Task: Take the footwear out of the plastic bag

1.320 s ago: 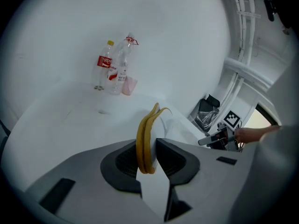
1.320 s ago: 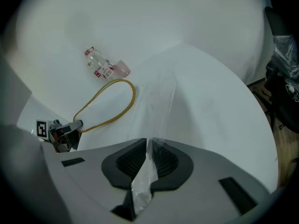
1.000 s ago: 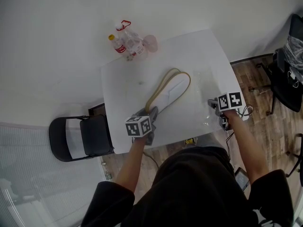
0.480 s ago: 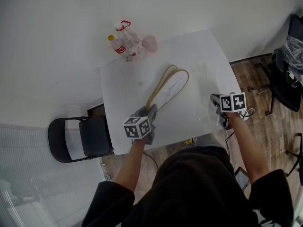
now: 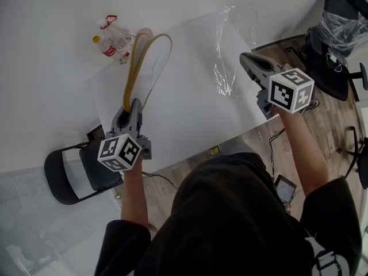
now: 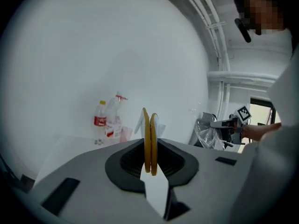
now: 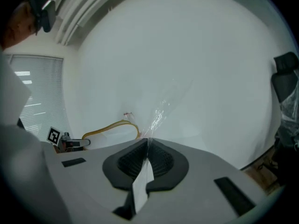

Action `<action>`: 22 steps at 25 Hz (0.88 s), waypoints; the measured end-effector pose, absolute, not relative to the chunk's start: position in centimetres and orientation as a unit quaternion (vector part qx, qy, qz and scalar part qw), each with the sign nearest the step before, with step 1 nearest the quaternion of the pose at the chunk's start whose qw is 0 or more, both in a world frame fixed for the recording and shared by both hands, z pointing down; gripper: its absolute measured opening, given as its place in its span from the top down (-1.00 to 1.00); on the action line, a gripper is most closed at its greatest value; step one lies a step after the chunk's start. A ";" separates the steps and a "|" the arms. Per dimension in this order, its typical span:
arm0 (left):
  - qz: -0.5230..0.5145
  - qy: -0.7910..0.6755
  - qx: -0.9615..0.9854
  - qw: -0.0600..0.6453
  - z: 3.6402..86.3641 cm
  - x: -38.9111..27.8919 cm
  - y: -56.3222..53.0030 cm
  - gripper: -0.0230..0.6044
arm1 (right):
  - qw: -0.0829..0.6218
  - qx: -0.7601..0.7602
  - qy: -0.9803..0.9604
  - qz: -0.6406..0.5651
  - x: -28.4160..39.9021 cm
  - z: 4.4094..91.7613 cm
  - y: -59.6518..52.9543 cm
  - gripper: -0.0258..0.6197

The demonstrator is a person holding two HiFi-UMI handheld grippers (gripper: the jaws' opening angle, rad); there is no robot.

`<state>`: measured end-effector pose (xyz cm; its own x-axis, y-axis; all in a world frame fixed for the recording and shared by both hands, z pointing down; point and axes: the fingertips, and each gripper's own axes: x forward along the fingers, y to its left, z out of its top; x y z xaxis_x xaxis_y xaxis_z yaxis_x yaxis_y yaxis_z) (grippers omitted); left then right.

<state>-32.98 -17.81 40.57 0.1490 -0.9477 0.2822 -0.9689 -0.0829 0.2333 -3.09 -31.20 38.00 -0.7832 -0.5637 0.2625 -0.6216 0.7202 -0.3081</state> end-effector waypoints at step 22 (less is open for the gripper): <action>-0.010 -0.646 0.759 0.081 30.1 -29.8 -19.3 0.69 | 0.042 0.359 -0.930 0.063 -1.3 28.8 -30.4 0.87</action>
<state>-29.82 -19.31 30.10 0.1643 -0.9824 0.0893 -0.9790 -0.1513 0.1367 -1.26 -30.44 28.79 -0.7382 -0.6633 0.1232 -0.6738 0.7337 -0.0874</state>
